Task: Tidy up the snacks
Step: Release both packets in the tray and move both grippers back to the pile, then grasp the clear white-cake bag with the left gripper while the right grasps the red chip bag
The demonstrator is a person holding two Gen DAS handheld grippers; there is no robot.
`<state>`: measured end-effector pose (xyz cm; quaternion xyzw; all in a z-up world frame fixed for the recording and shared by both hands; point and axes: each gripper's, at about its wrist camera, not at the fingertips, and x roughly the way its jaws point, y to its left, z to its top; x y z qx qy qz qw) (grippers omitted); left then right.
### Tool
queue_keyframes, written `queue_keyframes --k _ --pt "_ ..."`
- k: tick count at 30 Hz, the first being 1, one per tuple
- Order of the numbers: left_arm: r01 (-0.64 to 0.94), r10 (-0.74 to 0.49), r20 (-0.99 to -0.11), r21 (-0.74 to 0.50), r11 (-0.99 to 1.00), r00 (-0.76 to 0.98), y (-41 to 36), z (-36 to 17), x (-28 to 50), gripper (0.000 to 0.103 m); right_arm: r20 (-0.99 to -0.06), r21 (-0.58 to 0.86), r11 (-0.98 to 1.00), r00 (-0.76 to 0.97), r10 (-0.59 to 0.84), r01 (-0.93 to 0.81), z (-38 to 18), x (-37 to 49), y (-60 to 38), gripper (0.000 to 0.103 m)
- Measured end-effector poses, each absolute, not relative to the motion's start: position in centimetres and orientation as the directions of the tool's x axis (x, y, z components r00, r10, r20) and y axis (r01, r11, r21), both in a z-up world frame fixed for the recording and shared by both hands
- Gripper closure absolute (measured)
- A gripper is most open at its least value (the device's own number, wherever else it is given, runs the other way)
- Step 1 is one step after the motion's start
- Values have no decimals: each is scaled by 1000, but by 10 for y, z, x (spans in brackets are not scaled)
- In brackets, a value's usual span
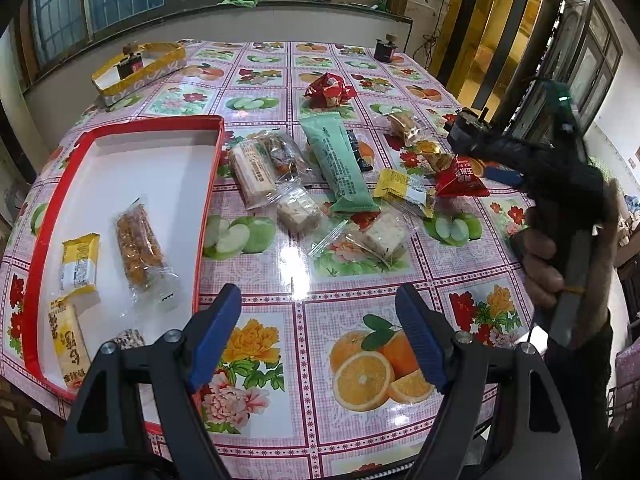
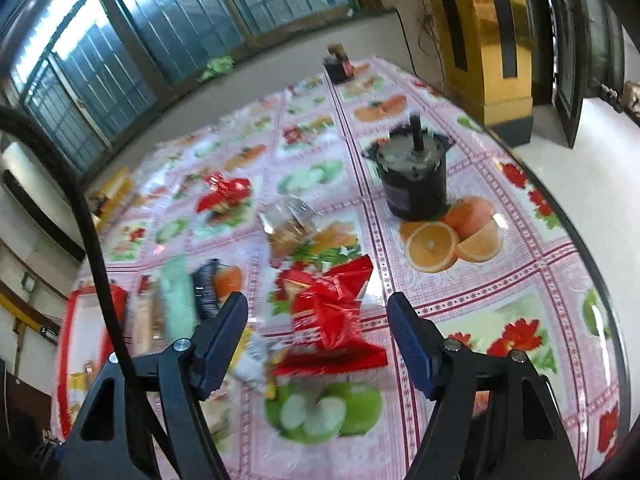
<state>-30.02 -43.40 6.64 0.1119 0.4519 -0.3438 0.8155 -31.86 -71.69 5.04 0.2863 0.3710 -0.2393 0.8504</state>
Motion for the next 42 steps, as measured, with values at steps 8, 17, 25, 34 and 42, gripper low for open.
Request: queue_keyframes --k 8,17,25,34,42 --pt "694 -444 -827 -94 714 344 -456 61 -296 23 -773 321 719 610 -177 616 30 -319 -710 69" --pt "812 -433 -857 -30 583 279 -528 34 -289 24 -653 455 703 742 -153 546 39 -338 -710 73" --pt "824 -366 -900 -15 567 235 -563 2 -280 55 -614 488 699 775 -150 523 43 -338 -712 73" --pt "800 -376 -894 -35 600 243 -556 5 -285 69 -614 507 702 782 -112 499 41 -338 -711 73" --pt "773 -491 -851 -180 608 188 -516 37 -304 70 -570 512 758 820 -53 404 48 -333 -696 73"
